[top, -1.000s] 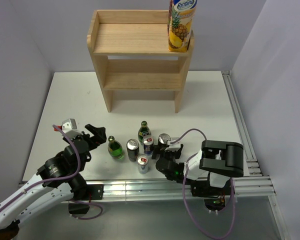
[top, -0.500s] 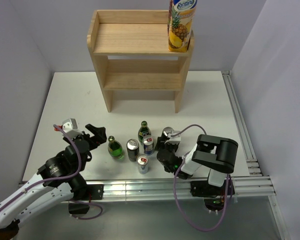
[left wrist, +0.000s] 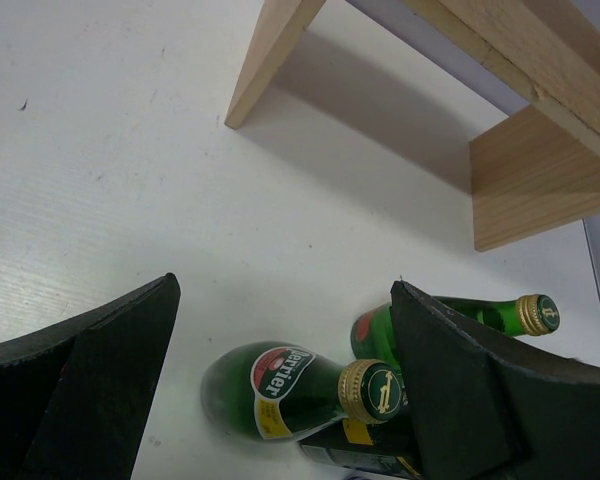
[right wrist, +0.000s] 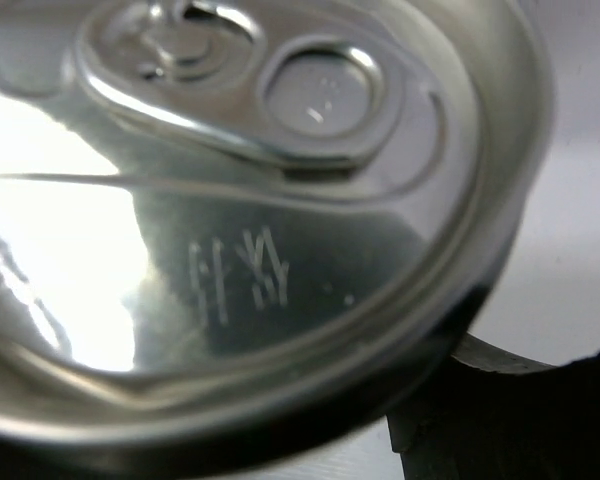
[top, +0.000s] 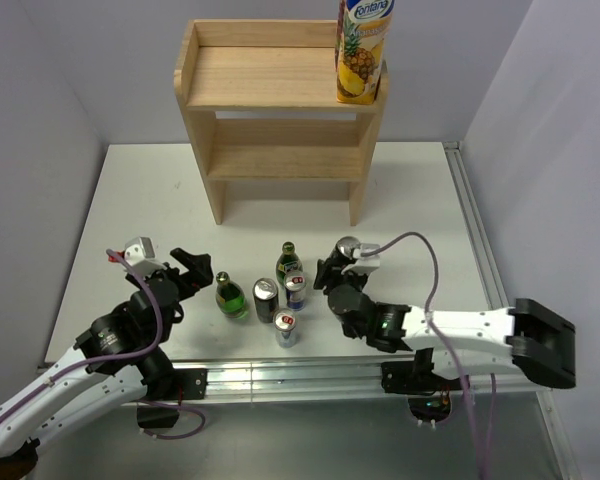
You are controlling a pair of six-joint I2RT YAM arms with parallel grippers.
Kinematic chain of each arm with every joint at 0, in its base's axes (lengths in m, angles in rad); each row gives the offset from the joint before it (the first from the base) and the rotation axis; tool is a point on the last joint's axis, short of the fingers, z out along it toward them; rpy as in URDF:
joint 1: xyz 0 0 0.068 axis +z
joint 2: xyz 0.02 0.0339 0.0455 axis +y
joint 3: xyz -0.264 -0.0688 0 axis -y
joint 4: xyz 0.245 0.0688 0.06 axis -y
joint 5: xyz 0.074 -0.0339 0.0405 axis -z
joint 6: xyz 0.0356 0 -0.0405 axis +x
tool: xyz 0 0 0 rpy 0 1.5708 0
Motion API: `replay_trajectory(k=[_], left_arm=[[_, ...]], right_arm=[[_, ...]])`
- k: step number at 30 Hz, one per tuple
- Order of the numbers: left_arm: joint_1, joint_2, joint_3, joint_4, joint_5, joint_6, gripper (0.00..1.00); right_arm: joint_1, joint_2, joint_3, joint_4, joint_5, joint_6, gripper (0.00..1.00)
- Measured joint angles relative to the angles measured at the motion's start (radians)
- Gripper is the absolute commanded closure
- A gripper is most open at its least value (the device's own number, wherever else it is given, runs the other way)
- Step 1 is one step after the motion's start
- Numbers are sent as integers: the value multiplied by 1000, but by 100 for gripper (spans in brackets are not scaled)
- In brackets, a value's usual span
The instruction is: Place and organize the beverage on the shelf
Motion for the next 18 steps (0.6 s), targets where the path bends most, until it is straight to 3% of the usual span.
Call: replay_trajectory(k=[3,7,18], left_arm=[[-2,-8,0,0,-2,0,6],[-3,-21,0,1,-3,0,6],[-3,-43,-16,8,-3,0,6]], right_arm=[[0,-113,105,-126,4,-51,100],[0,-116,296,-236,-13,-183,100],[-41,227,1004,-374,-166,-590,100]])
